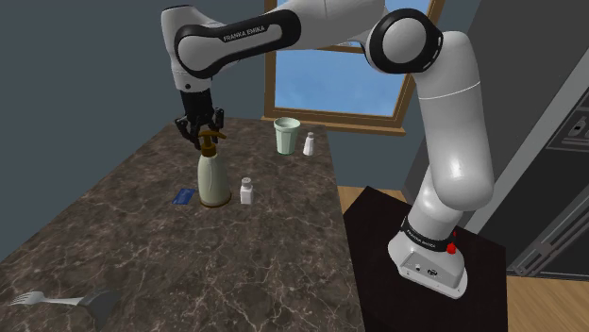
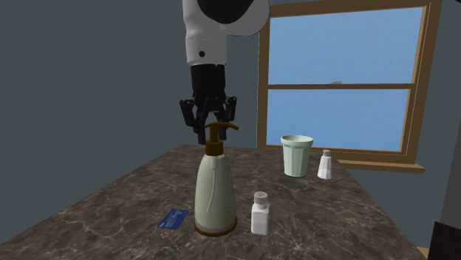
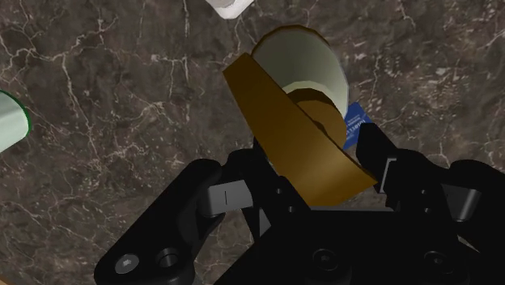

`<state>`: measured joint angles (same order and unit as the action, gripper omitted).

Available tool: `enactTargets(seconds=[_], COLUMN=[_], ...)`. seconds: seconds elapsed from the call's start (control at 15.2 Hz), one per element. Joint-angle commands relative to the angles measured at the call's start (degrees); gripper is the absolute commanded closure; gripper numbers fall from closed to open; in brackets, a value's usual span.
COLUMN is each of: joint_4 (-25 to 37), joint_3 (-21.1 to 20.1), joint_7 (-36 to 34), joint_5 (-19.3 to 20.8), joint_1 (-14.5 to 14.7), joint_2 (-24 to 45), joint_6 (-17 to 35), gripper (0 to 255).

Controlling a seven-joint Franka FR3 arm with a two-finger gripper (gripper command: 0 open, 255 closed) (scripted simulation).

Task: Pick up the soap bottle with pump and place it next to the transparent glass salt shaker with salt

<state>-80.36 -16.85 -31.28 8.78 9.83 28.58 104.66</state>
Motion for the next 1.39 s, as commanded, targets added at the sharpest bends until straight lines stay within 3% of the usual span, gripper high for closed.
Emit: enactTargets(seconds=[0.0, 0.59, 1.32], joint_4=[0.0, 4.69, 14.66], joint_3=[0.0, -0.16, -0.25], joint_7=[0.0, 0.32, 0.7], joint_5=[0.0, -0.25, -0.14], joint_1=[0.0, 0.29, 1.28], joint_2=[-0.03, -0.52, 0.39], joint_6=[0.01, -5.11, -14.12], gripper=[255, 255, 255])
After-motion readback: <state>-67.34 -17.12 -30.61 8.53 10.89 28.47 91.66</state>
